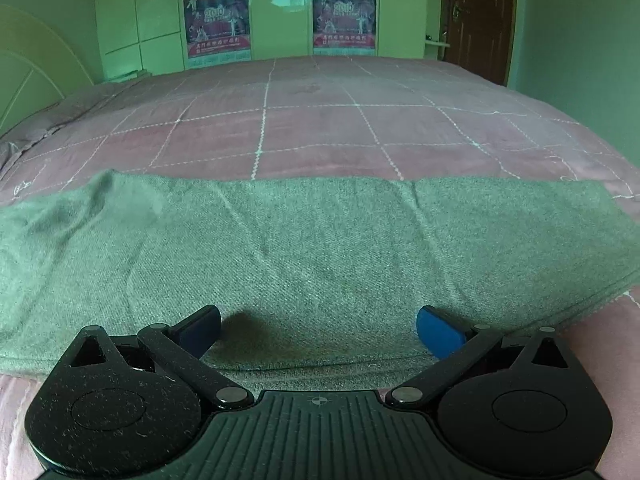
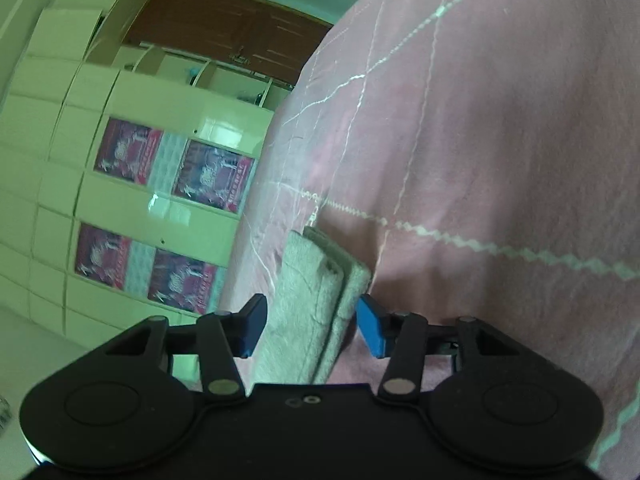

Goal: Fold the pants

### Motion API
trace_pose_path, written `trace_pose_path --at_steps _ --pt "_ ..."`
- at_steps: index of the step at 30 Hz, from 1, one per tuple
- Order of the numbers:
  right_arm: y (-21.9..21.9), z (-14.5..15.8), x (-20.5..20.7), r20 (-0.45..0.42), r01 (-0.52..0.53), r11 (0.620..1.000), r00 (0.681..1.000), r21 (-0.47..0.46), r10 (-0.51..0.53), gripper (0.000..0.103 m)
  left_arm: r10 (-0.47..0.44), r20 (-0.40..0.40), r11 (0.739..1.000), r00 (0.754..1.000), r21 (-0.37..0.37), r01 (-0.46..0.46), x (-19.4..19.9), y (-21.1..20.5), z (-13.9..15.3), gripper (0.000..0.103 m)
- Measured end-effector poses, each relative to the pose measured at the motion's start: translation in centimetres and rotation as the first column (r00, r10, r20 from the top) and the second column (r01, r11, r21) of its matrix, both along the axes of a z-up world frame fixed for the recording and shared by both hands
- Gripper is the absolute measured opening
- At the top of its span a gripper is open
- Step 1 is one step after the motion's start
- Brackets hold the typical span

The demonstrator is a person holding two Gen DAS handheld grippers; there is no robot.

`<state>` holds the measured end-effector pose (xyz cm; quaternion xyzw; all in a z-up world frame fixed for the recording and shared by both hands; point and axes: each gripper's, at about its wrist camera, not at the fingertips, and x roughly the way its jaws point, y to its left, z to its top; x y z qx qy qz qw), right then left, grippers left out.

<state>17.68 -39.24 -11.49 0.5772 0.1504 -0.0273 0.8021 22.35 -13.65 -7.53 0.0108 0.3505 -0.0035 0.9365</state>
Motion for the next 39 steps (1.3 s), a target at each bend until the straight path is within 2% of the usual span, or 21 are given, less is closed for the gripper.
trace_pose_path --at_steps 5,6,8,10,11,13,15,16,19,22,24,26,28,31,32,33,34,35,36,37,39 --pt "1.0 0.7 1.9 -0.071 -0.051 0.996 0.996 -0.077 0.046 0.041 -0.009 -0.008 1.0 1.0 -0.026 0.009 0.3 -0.8 -0.9 0.103" --pt "1.2 0.9 2.4 -0.1 -0.064 0.992 0.994 -0.108 0.053 0.034 -0.015 -0.008 1.0 1.0 -0.016 0.015 0.4 -1.0 -1.0 0.103" --pt "1.6 0.9 3.3 -0.146 -0.096 0.985 0.986 -0.146 0.074 0.03 -0.031 -0.011 1.0 0.999 -0.005 0.031 0.6 -1.2 -1.3 0.103" --pt "1.9 1.3 4.1 -0.176 -0.121 0.976 0.98 -0.182 0.089 0.012 -0.037 -0.013 0.999 0.999 -0.015 0.036 0.7 -1.2 -1.5 0.103" --pt "1.9 1.3 4.4 -0.194 -0.133 0.973 0.976 -0.189 0.096 0.008 -0.042 -0.013 0.999 0.999 -0.019 0.042 0.7 -1.1 -1.5 0.103" --pt "2.2 2.3 4.6 -0.192 -0.144 0.97 0.976 -0.196 0.106 0.006 -0.064 -0.011 0.996 0.998 -0.06 0.063 0.8 -0.2 -1.1 0.103" --pt "3.4 4.5 4.4 -0.155 -0.163 0.951 0.98 -0.264 0.125 0.006 -0.073 0.019 0.989 0.997 -0.125 0.075 -0.1 2.2 -0.2 0.103" --pt "4.4 5.8 4.5 -0.14 -0.175 0.935 0.981 -0.308 0.138 0.006 -0.045 0.04 0.99 0.998 -0.13 0.05 -0.8 3.8 0.2 0.103" --pt "8.5 9.2 5.1 -0.096 -0.222 0.874 0.975 -0.432 0.2 0.006 0.037 0.126 0.984 0.991 -0.178 -0.014 -3.9 11.1 1.6 0.103" --pt "14.6 12.2 6.4 -0.081 -0.277 0.786 0.957 -0.553 0.28 0.006 0.157 0.172 0.978 0.973 -0.166 -0.128 -7.0 19.9 2.4 0.103" --pt "19.1 13.6 7.4 -0.08 -0.308 0.725 0.94 -0.616 0.332 0.006 0.256 0.195 0.962 0.947 -0.146 -0.23 -8.8 25.6 2.7 0.103" --pt "24.4 14.8 8.1 -0.087 -0.328 0.642 0.922 -0.693 0.377 0.006 0.347 0.208 0.935 0.914 -0.153 -0.32 -10.4 30.4 2.8 0.103" --pt "29.7 15.2 8.5 -0.09 -0.351 0.556 0.893 -0.753 0.441 0.006 0.407 0.223 0.91 0.886 -0.178 -0.373 -11.9 34.6 2.2 0.103" --pt "37.7 14.0 8.9 -0.134 -0.416 0.433 0.827 -0.8 0.546 0.007 0.452 0.216 0.89 0.866 -0.175 -0.421 -13.7 38.4 0.9 0.103" --pt "40.3 12.8 8.9 -0.165 -0.447 0.392 0.801 -0.804 0.576 0.014 0.459 0.217 0.886 0.862 -0.178 -0.427 -14.2 39.0 0.6 0.103" --pt "43.2 11.1 8.7 -0.217 -0.491 0.32 0.758 -0.81 0.615 0.031 0.476 0.216 0.877 0.852 -0.187 -0.443 -14.7 39.8 0.2 0.103" --pt "45.5 9.2 8.7 -0.302 -0.555 0.229 0.701 -0.8 0.646 0.038 0.491 0.21 0.868 0.846 -0.203 -0.453 -15.1 40.4 -0.1 0.103" --pt "47.7 7.5 8.7 -0.406 -0.637 0.153 0.639 -0.755 0.654 0.029 0.498 0.205 0.863 0.843 -0.217 -0.457 -15.4 40.8 -0.3 0.103" --pt "47.9 6.8 7.9 -0.399 -0.655 0.168 0.622 -0.737 0.674 0.019 0.503 0.201 0.858 0.84 -0.227 -0.46 -15.4 41.2 -0.6 0.103" --pt "47.4 6.7 7.0 -0.347 -0.648 0.217 0.625 -0.73 0.699 0.02 0.505 0.201 0.857 0.84 -0.231 -0.46 -15.4 41.6 -0.8 0.103" --pt "45.7 7.0 5.7 -0.32 -0.611 0.267 0.679 -0.745 0.661 0.026 0.505 0.214 0.858 0.836 -0.23 -0.459 -15.7 41.9 -1.1 0.103"
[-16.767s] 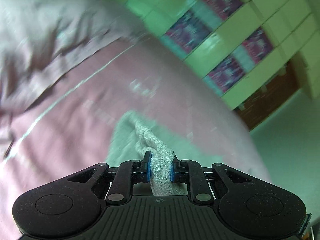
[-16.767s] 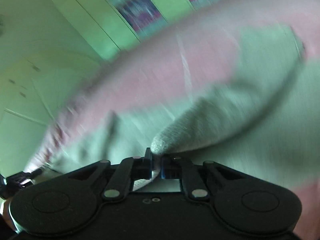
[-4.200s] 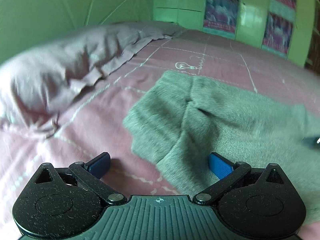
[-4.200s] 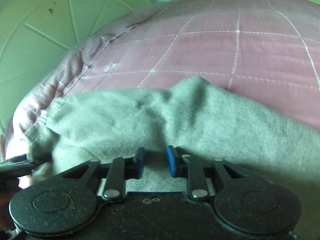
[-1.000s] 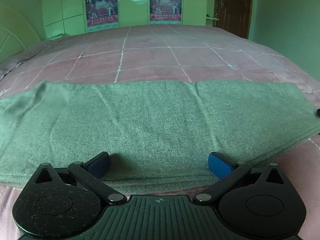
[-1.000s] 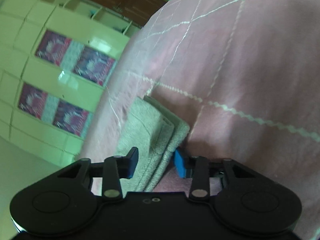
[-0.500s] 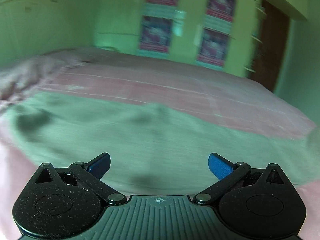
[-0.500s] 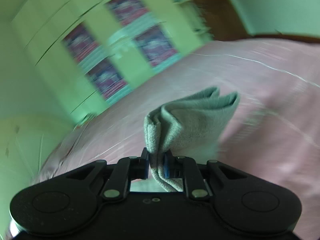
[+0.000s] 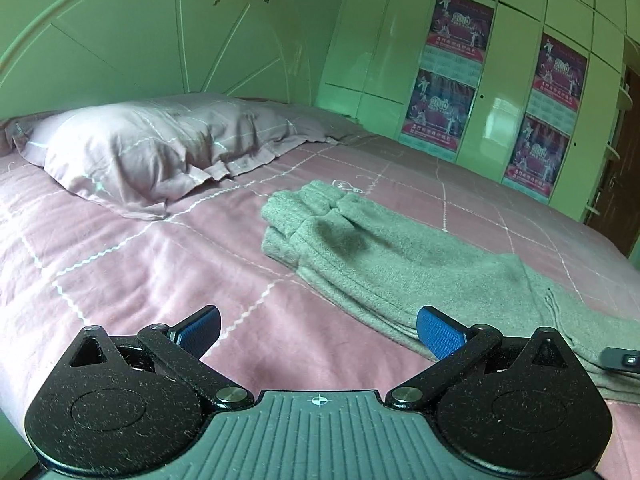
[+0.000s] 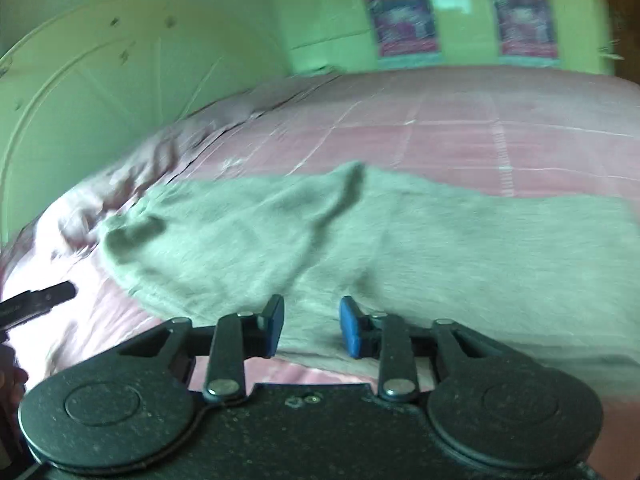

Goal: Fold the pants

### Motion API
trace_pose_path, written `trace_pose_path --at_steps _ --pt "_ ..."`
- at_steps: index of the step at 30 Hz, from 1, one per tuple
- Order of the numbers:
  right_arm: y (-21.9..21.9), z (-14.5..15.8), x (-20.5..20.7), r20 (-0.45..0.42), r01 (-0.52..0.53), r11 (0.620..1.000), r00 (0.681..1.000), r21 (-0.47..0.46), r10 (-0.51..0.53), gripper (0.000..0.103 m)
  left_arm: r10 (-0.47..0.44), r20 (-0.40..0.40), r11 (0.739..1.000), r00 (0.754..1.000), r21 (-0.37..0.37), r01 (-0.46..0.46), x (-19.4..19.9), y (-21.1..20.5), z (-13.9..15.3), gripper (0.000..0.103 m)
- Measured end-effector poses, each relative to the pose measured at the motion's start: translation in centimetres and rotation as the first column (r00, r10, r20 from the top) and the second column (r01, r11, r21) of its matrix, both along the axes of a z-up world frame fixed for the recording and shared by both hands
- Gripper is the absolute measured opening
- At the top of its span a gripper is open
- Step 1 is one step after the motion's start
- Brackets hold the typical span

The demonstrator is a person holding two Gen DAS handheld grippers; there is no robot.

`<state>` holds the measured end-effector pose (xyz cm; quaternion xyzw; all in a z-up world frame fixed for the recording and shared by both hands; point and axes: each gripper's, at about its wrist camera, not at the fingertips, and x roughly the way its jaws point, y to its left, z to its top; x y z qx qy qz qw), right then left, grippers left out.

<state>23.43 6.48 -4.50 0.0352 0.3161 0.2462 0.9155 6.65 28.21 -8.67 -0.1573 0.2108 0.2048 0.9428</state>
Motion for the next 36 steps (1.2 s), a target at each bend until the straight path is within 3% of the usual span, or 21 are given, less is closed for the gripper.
trace_pose_path --at_steps 2,5,7,9,11,13,15,17,18,20,23,25,26,27,28,29,31,34,35,36 --pt "-2.7 0.9 -0.3 0.016 0.057 0.997 0.998 0.042 -0.058 0.024 -0.026 0.0 1.0 1.0 -0.011 0.026 0.5 -0.3 -0.1 0.103" --pt "-6.5 2.6 -0.5 0.096 0.179 0.981 0.978 0.077 -0.186 0.032 -0.126 0.03 0.992 0.992 0.018 0.126 1.4 -3.0 1.0 0.103" --pt "-9.7 2.2 1.0 0.03 0.27 0.957 0.961 0.104 -0.274 0.032 -0.213 0.058 0.977 0.975 -0.002 0.214 3.1 -5.3 2.1 0.103" --pt "-12.9 1.9 1.8 -0.052 0.368 0.922 0.93 0.124 -0.364 0.029 -0.313 0.079 0.945 0.947 -0.075 0.318 5.5 -7.2 2.7 0.103" --pt "-15.9 1.9 0.2 -0.014 0.386 0.904 0.92 0.185 -0.391 0.033 -0.411 0.082 0.887 0.908 -0.193 0.419 8.2 -8.7 2.8 0.103" --pt "-17.3 2.1 -0.5 -0.004 0.39 0.902 0.918 0.188 -0.396 0.033 -0.473 0.065 0.823 0.879 -0.324 0.467 11.0 -10.4 2.1 0.099" --pt "-18.5 1.9 -1.2 0.007 0.391 0.899 0.916 0.196 -0.401 0.034 -0.501 0.006 0.801 0.865 -0.373 0.467 13.2 -12.1 1.3 0.08" --pt "-20.0 1.6 -2.0 0.008 0.419 0.881 0.902 0.219 -0.431 0.035 -0.513 -0.043 0.783 0.858 -0.432 0.447 14.9 -13.0 0.2 0.073" --pt "-20.8 1.4 -2.3 0.002 0.433 0.871 0.895 0.234 -0.445 0.036 -0.524 -0.048 0.757 0.85 -0.483 0.439 15.7 -13.3 -0.6 0.07" --pt "-21.7 0.9 -2.5 -0.02 0.454 0.854 0.885 0.253 -0.465 0.036 -0.525 -0.031 0.718 0.851 -0.553 0.423 16.7 -13.4 -1.6 0.07" --pt "-22.7 0.2 -2.9 -0.035 0.45 0.847 0.887 0.284 -0.46 0.037 -0.494 0.058 0.578 0.868 -0.723 0.378 18.0 -12.8 -3.6 0.07" --pt "-22.9 -0.2 -2.6 -0.05 0.454 0.838 0.885 0.304 -0.462 0.038 -0.431 0.089 0.518 0.898 -0.791 0.326 18.3 -12.6 -5.1 0.07" --pt "-23.0 -0.4 -2.4 -0.059 0.462 0.833 0.882 0.305 -0.468 0.038 -0.415 0.089 0.514 0.905 -0.798 0.315 18.5 -12.8 -5.4 0.064" --pt "-23.0 -0.5 -2.0 -0.065 0.465 0.831 0.881 0.304 -0.469 0.038 -0.412 0.073 0.531 0.908 -0.791 0.304 18.8 -13.1 -5.5 0.041" --pt "-22.8 -0.6 -1.7 -0.068 0.464 0.834 0.882 0.299 -0.467 0.038 -0.416 0.051 0.549 0.908 -0.782 0.296 19.0 -13.5 -5.6 0.025" --pt "-22.7 -0.7 -1.4 -0.067 0.463 0.836 0.883 0.294 -0.465 0.038 -0.421 0.032 0.56 0.906 -0.776 0.288 19.1 -13.9 -5.9 0.016" --pt "-22.2 -0.6 -1.0 -0.053 0.441 0.853 0.894 0.279 -0.445 0.038 -0.408 0.05 0.606 0.911 -0.732 0.312 18.5 -15.0 -5.4 0.016" --pt "-21.0 -1.1 -0.1 -0.05 0.414 0.898 0.91 0.149 -0.412 0.038 -0.407 0.202 0.667 0.891 -0.6 0.441 15.9 -16.0 -2.5 0.016" --pt "-20.6 -2.0 0.7 -0.105 0.393 0.915 0.917 0.09 -0.384 0.039 -0.402 0.202 0.692 0.893 -0.572 0.441 15.3 -16.4 -2.3 0.016" --pt "-20.5 -2.9 1.0 -0.136 0.379 0.922 0.92 0.073 -0.367 0.038 -0.401 0.154 0.713 0.903 -0.566 0.413 15.2 -16.4 -2.7 0.016"
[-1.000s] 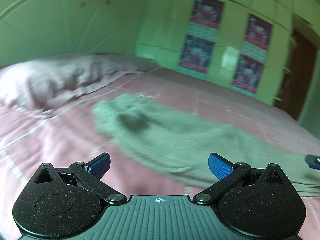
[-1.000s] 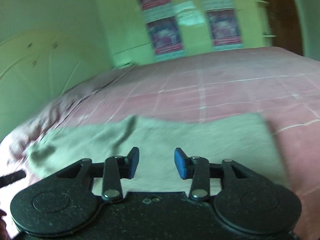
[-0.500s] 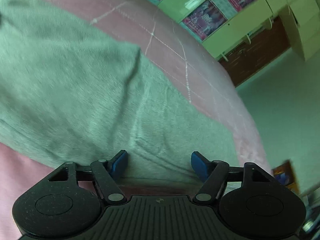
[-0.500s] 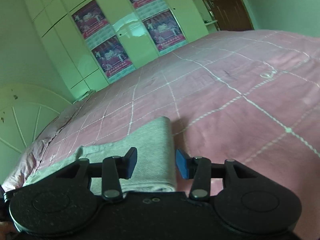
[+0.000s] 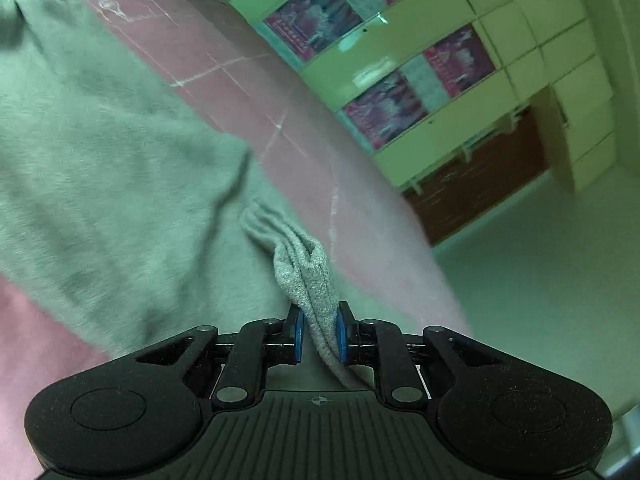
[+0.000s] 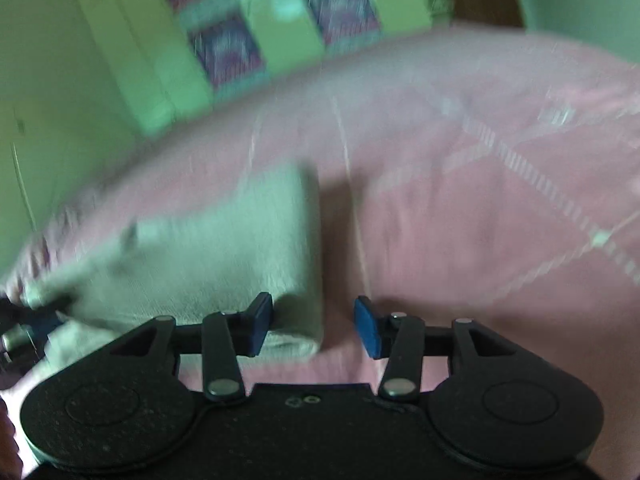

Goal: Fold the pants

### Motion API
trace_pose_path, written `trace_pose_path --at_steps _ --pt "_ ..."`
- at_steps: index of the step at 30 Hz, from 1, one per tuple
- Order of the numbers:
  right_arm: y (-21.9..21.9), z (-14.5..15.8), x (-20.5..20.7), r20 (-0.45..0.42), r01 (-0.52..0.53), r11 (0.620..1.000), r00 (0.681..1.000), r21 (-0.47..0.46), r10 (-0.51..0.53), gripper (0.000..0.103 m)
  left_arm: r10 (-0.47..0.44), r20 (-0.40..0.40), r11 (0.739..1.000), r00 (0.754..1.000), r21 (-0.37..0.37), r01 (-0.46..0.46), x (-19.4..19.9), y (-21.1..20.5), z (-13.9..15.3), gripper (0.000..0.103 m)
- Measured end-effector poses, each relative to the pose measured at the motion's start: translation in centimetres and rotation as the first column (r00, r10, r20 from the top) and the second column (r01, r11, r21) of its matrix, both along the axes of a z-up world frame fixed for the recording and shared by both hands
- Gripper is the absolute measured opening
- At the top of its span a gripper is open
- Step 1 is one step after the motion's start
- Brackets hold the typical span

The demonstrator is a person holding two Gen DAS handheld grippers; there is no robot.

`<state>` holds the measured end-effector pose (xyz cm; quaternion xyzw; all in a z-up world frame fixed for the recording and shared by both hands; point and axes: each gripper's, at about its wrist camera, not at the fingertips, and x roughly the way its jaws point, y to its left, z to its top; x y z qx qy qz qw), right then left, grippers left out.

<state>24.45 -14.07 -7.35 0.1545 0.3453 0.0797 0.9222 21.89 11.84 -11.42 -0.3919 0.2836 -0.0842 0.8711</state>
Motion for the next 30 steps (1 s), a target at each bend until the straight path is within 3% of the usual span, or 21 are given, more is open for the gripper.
trace_pose_path --at_steps 2,6,8,10,11,12,16,17,19,22,24,25,27,29,30 --pt "-0.5 0.1 -0.4 0.026 0.002 1.0 1.0 0.027 -0.003 0.039 -0.011 -0.119 0.999 0.993 0.03 0.015 1.0 -0.1 -2.3 0.017" --pt "-0.9 2.4 -1.1 0.156 0.025 0.999 0.987 0.042 -0.032 0.04 -0.012 -0.13 0.999 0.991 -0.049 0.006 1.7 0.2 -2.9 0.021" --pt "-0.9 3.5 0.3 0.183 0.015 0.999 0.983 0.047 -0.023 0.039 0.001 -0.102 1.0 0.995 -0.019 -0.002 1.7 0.1 -1.6 0.03" --pt "-0.5 4.5 2.8 0.195 -0.005 0.999 0.981 0.035 -0.002 0.027 0.04 -0.061 0.998 0.997 0.051 -0.037 1.0 0.5 0.0 0.038" --pt "-0.2 5.0 4.2 0.2 -0.027 0.999 0.98 0.03 0.02 0.003 0.052 -0.043 0.997 0.998 0.064 -0.049 0.7 0.9 0.4 0.04" --pt "0.3 5.3 5.7 0.197 -0.041 0.999 0.98 0.017 0.037 0.0 0.07 -0.031 0.994 0.997 0.081 -0.068 0.5 1.9 0.9 0.04" --pt "2.4 5.0 10.5 0.177 -0.018 0.998 0.984 -0.057 0.027 0.0 0.129 -0.04 0.982 0.991 0.146 -0.122 -0.2 7.0 2.0 0.041" --pt "2.8 4.2 11.7 0.14 -0.002 0.996 0.99 -0.084 0.014 0.0 0.141 -0.041 0.98 0.989 0.148 -0.134 -0.4 8.3 2.1 0.041" --pt "3.3 1.4 14.2 -0.016 -0.03 0.995 0.999 -0.096 0.029 0.0 0.168 -0.04 0.978 0.985 0.136 -0.161 -1.2 11.1 2.0 0.041" --pt "2.6 2.1 12.7 0.035 -0.005 1.0 0.999 -0.025 0.006 0.0 0.193 -0.028 0.972 0.981 0.14 -0.187 -2.2 13.7 2.1 0.041" --pt "2.5 3.4 9.5 0.126 -0.024 0.999 0.992 0.026 0.02 0.009 0.2 -0.011 0.968 0.98 0.159 -0.195 -3.8 15.2 1.9 0.042" --pt "2.6 3.7 8.0 0.153 -0.046 0.998 0.987 0.035 0.04 0.01 0.204 0.002 0.965 0.979 0.168 -0.201 -4.3 15.6 2.0 0.046" --pt "2.8 3.9 5.2 0.174 -0.098 0.993 0.981 0.067 0.085 0.011 0.233 0.013 0.951 0.972 0.204 -0.231 -5.8 16.5 2.0 0.081" --pt "3.1 3.4 2.8 0.165 -0.125 0.989 0.98 0.084 0.11 0.012 0.271 0.024 0.937 0.962 0.224 -0.269 -7.2 17.8 1.9 0.091" --pt "3.2 3.2 1.5 0.16 -0.132 0.987 0.98 0.087 0.117 0.012 0.288 0.021 0.934 0.957 0.215 -0.285 -7.8 18.8 1.7 0.091"
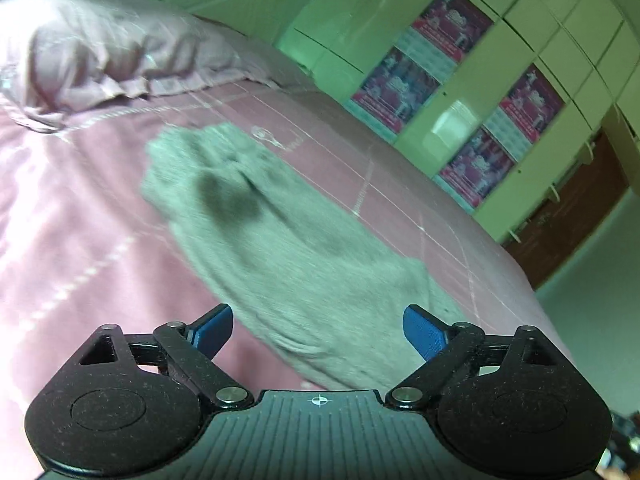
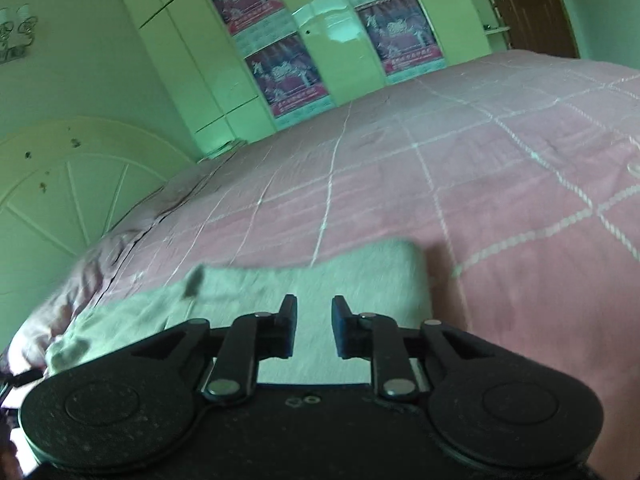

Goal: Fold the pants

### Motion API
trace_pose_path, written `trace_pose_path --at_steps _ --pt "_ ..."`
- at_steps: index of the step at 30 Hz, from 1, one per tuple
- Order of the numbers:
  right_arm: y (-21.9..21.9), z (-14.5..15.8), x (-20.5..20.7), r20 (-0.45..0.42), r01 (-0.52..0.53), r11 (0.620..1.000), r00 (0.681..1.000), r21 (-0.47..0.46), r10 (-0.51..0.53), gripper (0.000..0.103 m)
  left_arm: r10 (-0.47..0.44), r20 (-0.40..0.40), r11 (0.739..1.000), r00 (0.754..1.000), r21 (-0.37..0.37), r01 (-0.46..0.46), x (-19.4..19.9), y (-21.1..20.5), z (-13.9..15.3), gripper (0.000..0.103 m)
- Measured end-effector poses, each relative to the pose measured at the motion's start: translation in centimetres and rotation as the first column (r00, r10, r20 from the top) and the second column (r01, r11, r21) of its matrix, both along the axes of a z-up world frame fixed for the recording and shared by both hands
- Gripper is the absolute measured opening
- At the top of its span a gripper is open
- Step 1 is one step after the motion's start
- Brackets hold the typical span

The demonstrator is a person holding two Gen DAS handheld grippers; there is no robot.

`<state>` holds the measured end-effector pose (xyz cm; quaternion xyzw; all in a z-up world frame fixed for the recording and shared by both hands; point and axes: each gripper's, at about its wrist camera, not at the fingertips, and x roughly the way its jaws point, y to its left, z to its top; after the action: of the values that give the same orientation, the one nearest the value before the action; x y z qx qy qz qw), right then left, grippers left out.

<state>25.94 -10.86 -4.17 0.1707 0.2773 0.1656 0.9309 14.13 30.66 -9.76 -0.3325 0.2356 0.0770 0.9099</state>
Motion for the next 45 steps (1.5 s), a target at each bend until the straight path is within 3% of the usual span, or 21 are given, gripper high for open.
trace_pose_path --at_steps 4,7,9,12,14,17,19,20,21,23,29,30,32,34,35,37,39,42,45 --pt "0.4 -1.0 -3.0 -0.057 -0.002 1.0 0.998 0.025 0.003 0.012 0.037 0.039 0.985 0.999 -0.169 -0.03 0.5 4.7 -2.5 0.091" --pt "1.3 -1.0 -4.3 -0.079 -0.01 1.0 0.997 0.009 0.011 0.013 0.047 0.096 0.932 0.994 -0.363 -0.009 2.8 8.1 -5.6 0.091" --pt "1.8 -0.5 -4.6 -0.086 -0.017 1.0 0.996 0.002 0.017 0.013 0.047 0.136 0.901 0.99 -0.434 0.017 4.2 9.9 -7.1 0.091" --pt "2.3 0.3 -5.0 -0.091 -0.021 1.0 0.996 0.0 0.021 0.015 0.028 0.185 0.884 0.982 -0.462 0.061 6.2 11.5 -8.0 0.091" --pt "2.9 0.7 -5.3 -0.091 -0.028 0.999 0.995 -0.023 0.026 0.015 -0.003 0.194 0.889 0.981 -0.448 0.092 7.4 11.8 -8.1 0.091" --pt "4.4 1.1 -5.1 -0.099 -0.055 0.997 0.994 -0.054 0.049 0.016 -0.04 0.181 0.918 0.983 -0.382 0.108 8.9 11.5 -7.8 0.091" --pt "5.8 1.3 -4.6 -0.104 -0.077 0.994 0.992 -0.074 0.069 0.016 -0.018 0.178 0.925 0.984 -0.371 0.084 9.0 11.2 -7.6 0.083" --pt "6.5 1.4 -4.4 -0.103 -0.091 0.993 0.991 -0.081 0.083 0.016 -0.001 0.168 0.937 0.986 -0.345 0.059 8.8 10.9 -7.6 0.04" --pt "7.7 1.6 -4.1 -0.1 -0.11 0.99 0.99 -0.092 0.101 0.016 0.018 0.132 0.944 0.991 -0.33 0.026 8.6 11.0 -7.9 0.022" --pt "10.1 1.9 -3.2 -0.101 -0.155 0.98 0.985 -0.128 0.143 0.016 0.056 0.153 0.932 0.987 -0.363 0.003 7.7 11.1 -8.8 0.022" --pt "18.6 2.0 -1.5 -0.044 -0.296 0.921 0.955 -0.255 0.294 0.015 0.064 0.183 0.947 0.981 -0.322 -0.001 7.4 10.6 -7.8 0.022" --pt "20.2 1.1 -1.1 -0.066 -0.317 0.893 0.947 -0.32 0.313 0.013 0.064 0.179 0.943 0.982 -0.334 0.0 7.4 10.9 -8.1 0.022" --pt "23.0 -2.3 -0.1 -0.179 -0.348 0.795 0.937 -0.496 0.298 0.015 0.059 0.171 0.938 0.983 -0.347 0.004 7.0 11.4 -8.8 0.023" --pt "23.8 -2.7 -0.6 -0.148 -0.333 0.764 0.941 -0.553 0.304 0.016 0.05 0.17 0.944 0.984 -0.329 0.008 6.8 11.3 -8.7 0.022" --pt "23.7 -2.2 -0.6 -0.157 -0.336 0.769 0.941 -0.543 0.3 0.016 0.047 0.171 0.948 0.984 -0.317 0.01 6.7 11.2 -8.6 0.022" --pt "21.4 -0.2 -1.0 -0.118 -0.323 0.851 0.946 -0.413 0.302 0.015 0.038 0.169 0.957 0.985 -0.289 0.013 6.6 10.9 -8.1 0.022" --pt "17.6 1.4 -1.7 -0.064 -0.257 0.924 0.966 -0.282 0.249 0.022 0.024 0.186 0.965 0.982 -0.261 0.026 6.3 10.3 -6.8 0.022" --pt "11.4 1.7 -1.7 -0.107 -0.127 0.986 0.988 -0.108 0.115 0.025 -0.047 0.223 0.988 0.974 -0.132 0.078 6.4 7.6 -2.9 0.022" --pt "6.5 1.6 -2.2 -0.121 -0.004 1.0 0.993 0.005 0.005 0.025 -0.156 0.254 0.988 0.955 0.019 0.156 7.2 3.6 1.4 0.022"
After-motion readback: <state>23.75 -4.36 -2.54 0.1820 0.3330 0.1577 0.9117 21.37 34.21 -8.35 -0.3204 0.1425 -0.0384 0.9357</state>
